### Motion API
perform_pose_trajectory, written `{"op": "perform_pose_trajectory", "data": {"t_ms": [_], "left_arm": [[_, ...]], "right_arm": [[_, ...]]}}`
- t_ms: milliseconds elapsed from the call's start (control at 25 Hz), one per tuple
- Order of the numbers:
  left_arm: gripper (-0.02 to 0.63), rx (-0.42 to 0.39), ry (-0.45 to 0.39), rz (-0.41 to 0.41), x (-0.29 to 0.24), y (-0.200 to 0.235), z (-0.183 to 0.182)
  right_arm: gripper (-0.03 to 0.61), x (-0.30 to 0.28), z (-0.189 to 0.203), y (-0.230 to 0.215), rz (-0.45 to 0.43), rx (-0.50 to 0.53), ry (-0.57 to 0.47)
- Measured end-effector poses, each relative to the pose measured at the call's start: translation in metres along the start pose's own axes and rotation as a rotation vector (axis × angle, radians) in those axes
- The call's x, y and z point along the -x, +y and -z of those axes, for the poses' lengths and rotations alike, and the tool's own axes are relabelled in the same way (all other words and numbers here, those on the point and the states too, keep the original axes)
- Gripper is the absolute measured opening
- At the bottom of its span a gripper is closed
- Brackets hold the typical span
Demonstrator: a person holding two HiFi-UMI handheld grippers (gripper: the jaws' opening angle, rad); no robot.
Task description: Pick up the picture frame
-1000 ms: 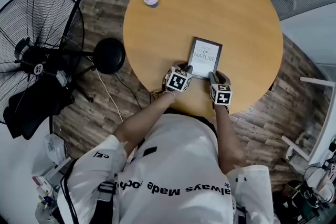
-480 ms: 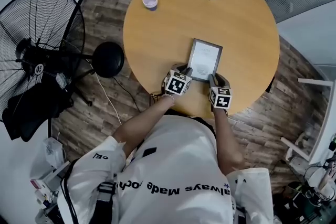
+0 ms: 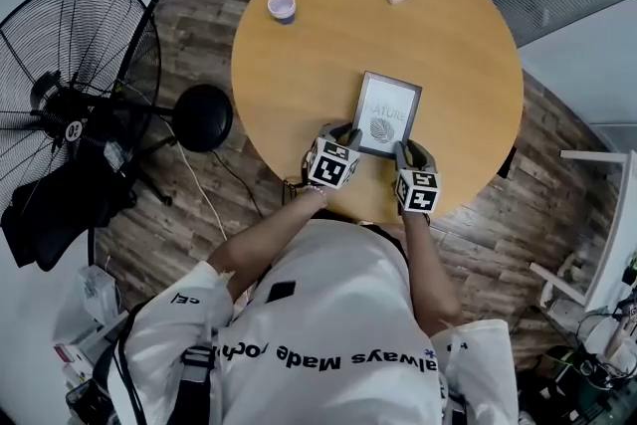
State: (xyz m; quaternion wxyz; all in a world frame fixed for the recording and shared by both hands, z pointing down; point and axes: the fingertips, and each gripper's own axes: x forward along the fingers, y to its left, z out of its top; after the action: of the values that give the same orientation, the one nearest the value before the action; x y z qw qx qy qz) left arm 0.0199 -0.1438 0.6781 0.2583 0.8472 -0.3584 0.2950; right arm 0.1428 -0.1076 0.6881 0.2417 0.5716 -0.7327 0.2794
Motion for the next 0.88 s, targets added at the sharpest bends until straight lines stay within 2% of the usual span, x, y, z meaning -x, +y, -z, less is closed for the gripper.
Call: {"op": "perform_pose_trajectory", "data": {"t_ms": [880], "left_arm": [[0.104,-0.051,-0.15,-0.025,0.051,-0.026,-0.046]], "right_arm": [[0.104,0.059,-0.055,0.005,0.03,0.052,-0.151]]}}
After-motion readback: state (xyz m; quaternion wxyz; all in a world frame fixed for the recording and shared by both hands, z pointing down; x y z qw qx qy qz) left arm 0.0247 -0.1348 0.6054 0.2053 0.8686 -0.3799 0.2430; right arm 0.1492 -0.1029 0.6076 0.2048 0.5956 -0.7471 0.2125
